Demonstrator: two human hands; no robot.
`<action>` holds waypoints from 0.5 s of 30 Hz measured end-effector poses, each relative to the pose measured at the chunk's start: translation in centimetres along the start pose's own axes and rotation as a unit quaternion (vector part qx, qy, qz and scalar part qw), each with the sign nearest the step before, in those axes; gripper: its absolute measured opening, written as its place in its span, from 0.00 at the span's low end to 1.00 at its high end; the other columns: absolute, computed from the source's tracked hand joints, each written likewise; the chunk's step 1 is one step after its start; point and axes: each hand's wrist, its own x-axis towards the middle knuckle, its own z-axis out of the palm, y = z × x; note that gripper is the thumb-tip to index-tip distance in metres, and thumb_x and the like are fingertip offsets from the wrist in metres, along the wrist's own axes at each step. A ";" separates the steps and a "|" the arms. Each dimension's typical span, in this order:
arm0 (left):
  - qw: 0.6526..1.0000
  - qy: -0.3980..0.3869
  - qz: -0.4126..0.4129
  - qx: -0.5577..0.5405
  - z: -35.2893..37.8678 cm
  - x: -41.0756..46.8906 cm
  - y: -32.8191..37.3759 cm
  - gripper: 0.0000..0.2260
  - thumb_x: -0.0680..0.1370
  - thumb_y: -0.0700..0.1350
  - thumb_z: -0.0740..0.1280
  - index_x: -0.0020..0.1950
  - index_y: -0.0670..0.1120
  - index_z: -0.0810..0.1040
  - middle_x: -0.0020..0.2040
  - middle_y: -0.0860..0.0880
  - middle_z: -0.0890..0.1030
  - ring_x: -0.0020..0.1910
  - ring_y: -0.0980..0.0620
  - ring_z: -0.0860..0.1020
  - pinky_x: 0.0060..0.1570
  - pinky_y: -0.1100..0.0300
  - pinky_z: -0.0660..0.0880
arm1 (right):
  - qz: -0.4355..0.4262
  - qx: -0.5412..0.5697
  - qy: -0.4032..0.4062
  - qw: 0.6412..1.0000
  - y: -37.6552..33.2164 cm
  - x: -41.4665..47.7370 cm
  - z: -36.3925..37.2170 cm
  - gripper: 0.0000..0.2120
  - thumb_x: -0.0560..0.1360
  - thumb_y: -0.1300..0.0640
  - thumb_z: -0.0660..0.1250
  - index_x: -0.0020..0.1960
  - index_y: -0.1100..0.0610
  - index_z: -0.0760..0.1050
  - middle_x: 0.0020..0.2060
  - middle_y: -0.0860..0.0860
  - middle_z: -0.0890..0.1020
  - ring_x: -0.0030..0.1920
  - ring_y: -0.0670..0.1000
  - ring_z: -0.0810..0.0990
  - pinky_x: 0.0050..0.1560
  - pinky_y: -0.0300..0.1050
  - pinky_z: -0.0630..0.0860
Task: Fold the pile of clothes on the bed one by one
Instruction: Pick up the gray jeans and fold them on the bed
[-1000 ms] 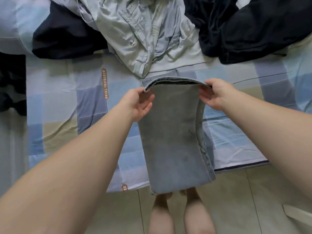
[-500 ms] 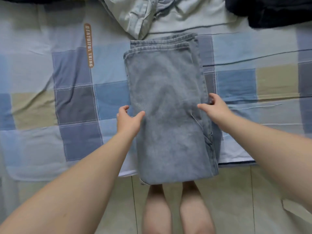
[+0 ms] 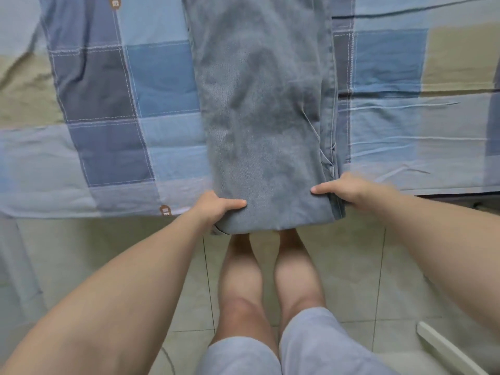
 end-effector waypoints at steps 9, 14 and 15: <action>0.998 -0.009 -0.062 0.017 -0.4 -10.1 -1.6 0.18 0.69 0.50 0.80 0.55 0.48 0.81 0.45 0.48 0.85 0.36 0.48 0.82 0.35 0.59 0.77 | 0.036 0.179 -0.005 0.983 5.3 -10.9 1.8 0.18 0.71 0.60 0.77 0.60 0.59 0.80 0.53 0.57 0.85 0.53 0.59 0.84 0.55 0.56 0.79; 0.991 -0.052 -0.117 0.040 -1.3 -17.4 -1.1 0.14 0.73 0.46 0.77 0.54 0.42 0.80 0.45 0.45 0.85 0.36 0.48 0.84 0.37 0.54 0.83 | 0.073 0.166 -0.038 0.983 5.3 -18.0 1.2 0.17 0.72 0.61 0.76 0.59 0.62 0.79 0.50 0.58 0.85 0.44 0.55 0.82 0.36 0.44 0.78; 0.989 -0.069 -0.129 0.040 -1.6 -18.8 -0.5 0.11 0.75 0.45 0.76 0.53 0.42 0.80 0.41 0.46 0.84 0.32 0.51 0.83 0.31 0.58 0.81 | 0.083 0.164 -0.051 0.982 4.9 -19.4 0.6 0.15 0.72 0.61 0.76 0.57 0.61 0.78 0.48 0.57 0.84 0.42 0.54 0.82 0.32 0.42 0.77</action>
